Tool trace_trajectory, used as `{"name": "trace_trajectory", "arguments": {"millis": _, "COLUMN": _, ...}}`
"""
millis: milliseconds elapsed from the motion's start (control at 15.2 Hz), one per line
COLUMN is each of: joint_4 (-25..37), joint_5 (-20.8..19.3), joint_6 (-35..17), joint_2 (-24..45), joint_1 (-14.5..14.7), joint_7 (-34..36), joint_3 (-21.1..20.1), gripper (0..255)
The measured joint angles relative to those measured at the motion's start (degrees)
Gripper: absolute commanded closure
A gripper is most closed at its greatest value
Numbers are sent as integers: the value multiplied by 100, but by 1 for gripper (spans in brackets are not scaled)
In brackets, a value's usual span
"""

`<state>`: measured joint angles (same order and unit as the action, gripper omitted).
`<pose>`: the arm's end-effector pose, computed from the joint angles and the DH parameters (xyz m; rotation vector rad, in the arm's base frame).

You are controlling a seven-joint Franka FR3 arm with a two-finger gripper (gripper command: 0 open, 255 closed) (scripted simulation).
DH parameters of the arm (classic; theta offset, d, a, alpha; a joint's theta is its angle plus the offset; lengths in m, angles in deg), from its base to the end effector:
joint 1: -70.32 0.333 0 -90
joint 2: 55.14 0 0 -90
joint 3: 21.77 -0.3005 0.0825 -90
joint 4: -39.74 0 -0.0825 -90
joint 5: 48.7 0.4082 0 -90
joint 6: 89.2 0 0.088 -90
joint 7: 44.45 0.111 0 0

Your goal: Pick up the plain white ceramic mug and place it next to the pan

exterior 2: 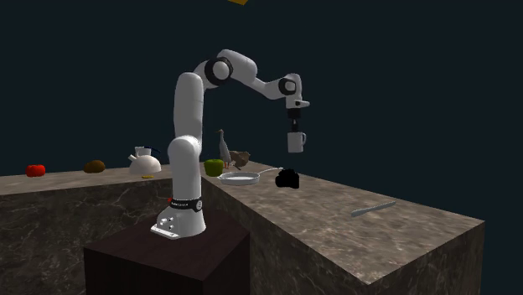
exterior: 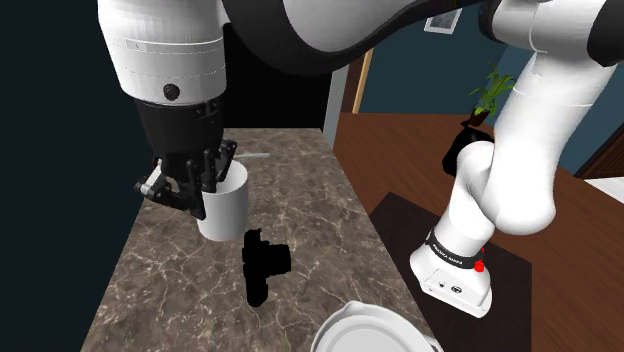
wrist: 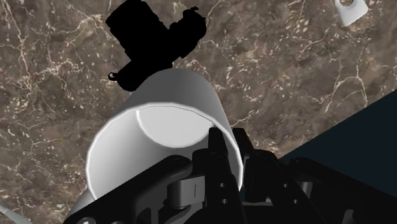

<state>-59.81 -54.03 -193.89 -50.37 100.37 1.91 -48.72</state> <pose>0.3451 0.5038 0.4996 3.1038 0.3222 0.0796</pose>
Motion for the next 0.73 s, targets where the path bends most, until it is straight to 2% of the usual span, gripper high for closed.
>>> {"name": "trace_trajectory", "arguments": {"millis": 396, "joint_4": 1350, "joint_5": -568, "joint_6": 437, "joint_2": 1113, "joint_1": 643, "joint_7": 876, "joint_3": -257, "gripper": 255}}
{"name": "trace_trajectory", "arguments": {"millis": 726, "joint_4": 1267, "joint_5": -665, "joint_6": 218, "joint_2": 1284, "joint_1": 743, "joint_7": 1038, "joint_3": -266, "gripper": 255}}
